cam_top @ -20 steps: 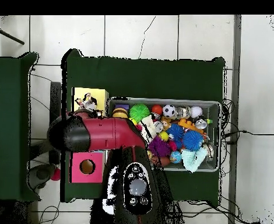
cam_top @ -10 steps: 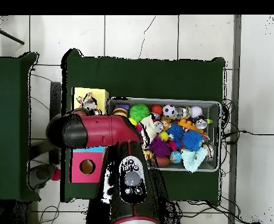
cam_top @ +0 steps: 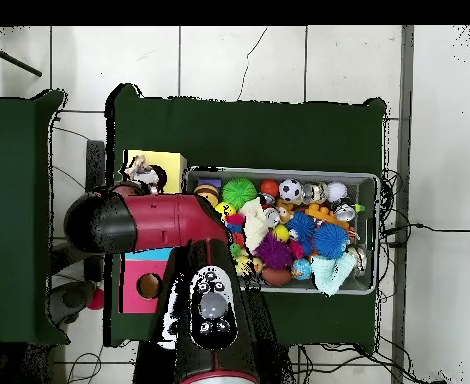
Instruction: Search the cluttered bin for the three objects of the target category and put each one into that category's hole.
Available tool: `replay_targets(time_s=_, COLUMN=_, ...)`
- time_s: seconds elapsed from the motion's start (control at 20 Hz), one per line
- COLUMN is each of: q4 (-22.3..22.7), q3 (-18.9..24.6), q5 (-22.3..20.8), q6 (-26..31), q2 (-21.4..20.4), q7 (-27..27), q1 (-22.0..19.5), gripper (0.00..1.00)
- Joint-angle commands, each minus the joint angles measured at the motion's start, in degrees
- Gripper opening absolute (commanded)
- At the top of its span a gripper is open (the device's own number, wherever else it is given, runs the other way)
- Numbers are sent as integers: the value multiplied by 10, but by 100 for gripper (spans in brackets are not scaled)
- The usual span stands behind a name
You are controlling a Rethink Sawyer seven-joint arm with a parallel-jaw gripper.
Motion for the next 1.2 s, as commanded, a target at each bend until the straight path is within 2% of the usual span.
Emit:
replay_targets(time_s=0.05, q4=-19, q3=4, q5=25, q6=-35, q2=16, q7=128, q1=3, gripper=0)
replay_targets(time_s=0.3, q4=-28, q3=-4, q5=10, q6=-56, q2=19, q7=115, q1=7, gripper=0)
replay_targets(time_s=0.4, q4=-26, q3=1, q5=4, q6=-46, q2=19, q7=99, q1=2, gripper=0)
replay_targets(time_s=0.45, q4=-26, q3=4, q5=1, q6=-41, q2=19, q7=92, q1=-1, gripper=100)
replay_targets(time_s=0.65, q4=-53, q3=-3, q5=-32, q6=-22, q2=18, q7=44, q1=0, gripper=100)
replay_targets(time_s=0.85, q4=-102, q3=-14, q5=-83, q6=48, q2=19, q7=-22, q1=7, gripper=100)
replay_targets(time_s=1.2, q4=-121, q3=-3, q5=-128, q6=65, q2=12, q7=-34, q1=4, gripper=100)
